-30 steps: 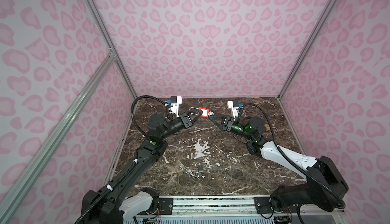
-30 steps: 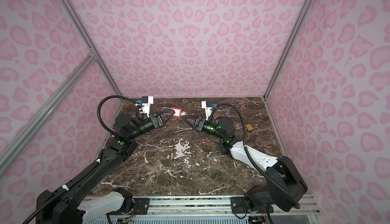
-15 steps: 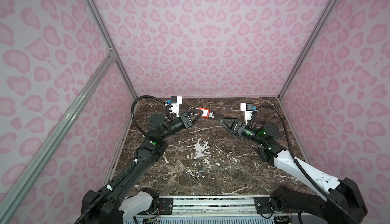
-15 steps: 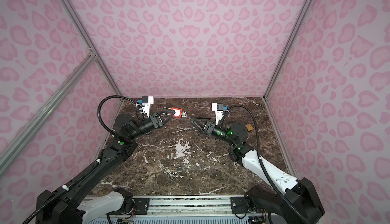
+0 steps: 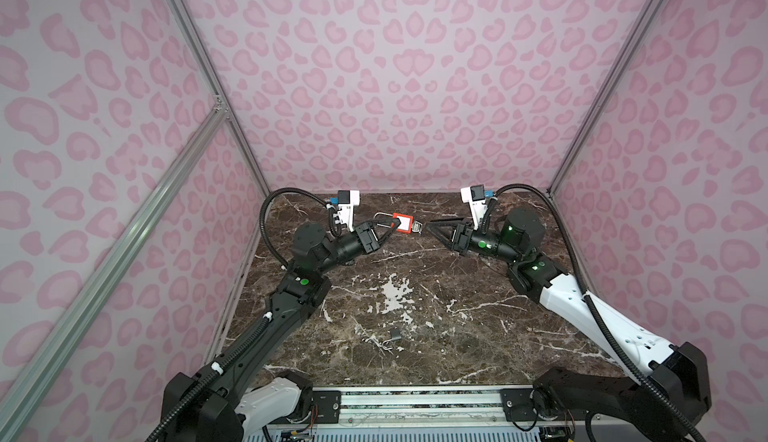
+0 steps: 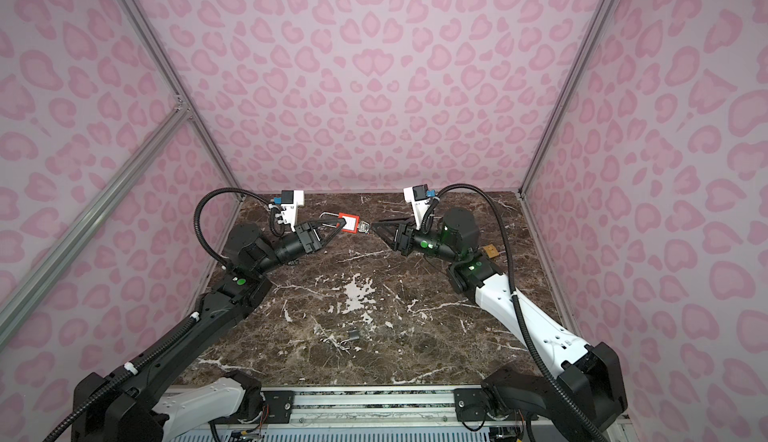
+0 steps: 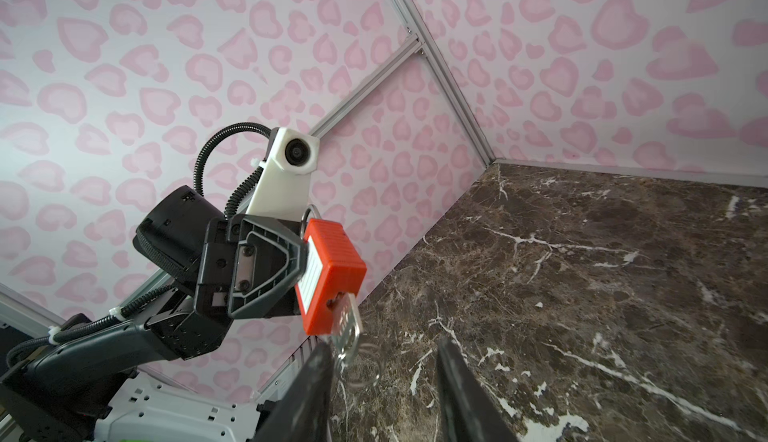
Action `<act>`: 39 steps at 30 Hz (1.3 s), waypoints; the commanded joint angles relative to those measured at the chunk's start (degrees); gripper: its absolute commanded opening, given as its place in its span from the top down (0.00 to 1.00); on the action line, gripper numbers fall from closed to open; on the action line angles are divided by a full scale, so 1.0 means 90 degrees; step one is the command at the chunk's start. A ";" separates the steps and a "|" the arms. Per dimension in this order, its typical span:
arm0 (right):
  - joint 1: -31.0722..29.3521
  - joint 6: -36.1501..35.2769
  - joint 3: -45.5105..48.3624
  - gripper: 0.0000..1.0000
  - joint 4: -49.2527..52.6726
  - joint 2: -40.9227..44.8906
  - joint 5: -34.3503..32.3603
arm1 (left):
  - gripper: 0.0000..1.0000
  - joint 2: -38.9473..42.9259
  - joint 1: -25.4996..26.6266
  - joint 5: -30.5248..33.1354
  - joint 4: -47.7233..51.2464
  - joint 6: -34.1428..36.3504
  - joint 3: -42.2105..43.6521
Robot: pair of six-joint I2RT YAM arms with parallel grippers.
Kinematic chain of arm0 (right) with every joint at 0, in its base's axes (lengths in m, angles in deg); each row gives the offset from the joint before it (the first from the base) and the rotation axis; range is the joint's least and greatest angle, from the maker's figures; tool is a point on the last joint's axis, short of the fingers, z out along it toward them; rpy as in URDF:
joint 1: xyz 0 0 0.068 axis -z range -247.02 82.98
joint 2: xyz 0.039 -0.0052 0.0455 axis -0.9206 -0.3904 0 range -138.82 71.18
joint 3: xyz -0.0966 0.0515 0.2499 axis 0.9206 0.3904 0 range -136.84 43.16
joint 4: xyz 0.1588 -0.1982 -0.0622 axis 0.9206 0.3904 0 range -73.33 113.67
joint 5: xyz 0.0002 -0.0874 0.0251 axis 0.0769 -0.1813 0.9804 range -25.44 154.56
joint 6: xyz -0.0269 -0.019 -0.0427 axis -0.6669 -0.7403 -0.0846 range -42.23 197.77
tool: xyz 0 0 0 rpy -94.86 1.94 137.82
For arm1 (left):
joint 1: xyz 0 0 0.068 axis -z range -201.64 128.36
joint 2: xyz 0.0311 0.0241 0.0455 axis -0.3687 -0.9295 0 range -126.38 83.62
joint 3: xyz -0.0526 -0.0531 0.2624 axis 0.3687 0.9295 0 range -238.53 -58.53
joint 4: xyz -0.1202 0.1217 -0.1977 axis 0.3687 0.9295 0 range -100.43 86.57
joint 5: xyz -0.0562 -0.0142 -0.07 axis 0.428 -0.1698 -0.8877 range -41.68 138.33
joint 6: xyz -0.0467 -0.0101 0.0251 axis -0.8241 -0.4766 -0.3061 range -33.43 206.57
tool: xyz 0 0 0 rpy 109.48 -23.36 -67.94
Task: Lock with the key
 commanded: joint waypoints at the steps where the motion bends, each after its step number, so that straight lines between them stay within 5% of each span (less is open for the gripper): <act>1: -0.0023 -0.0018 0.0002 0.57 -0.0226 -0.0043 0.0358 | 0.91 -0.0030 -0.0015 -0.0150 -0.0395 -0.0004 -0.0126; 12: -0.0195 0.0136 -0.0136 0.62 -0.0573 -0.0237 0.0496 | 0.92 -0.0089 -0.0016 -0.0179 -0.0405 -0.0024 -0.0164; 32: -0.0289 0.0009 -0.0230 0.95 -0.0425 -0.0255 0.0220 | 0.93 -0.0088 -0.0011 -0.0145 -0.0396 -0.0030 -0.0132; 39: -0.0396 -0.0332 0.0507 1.00 -0.1565 0.0159 -0.0204 | 0.94 -0.0061 -0.0014 -0.0071 -0.0306 -0.0116 -0.0192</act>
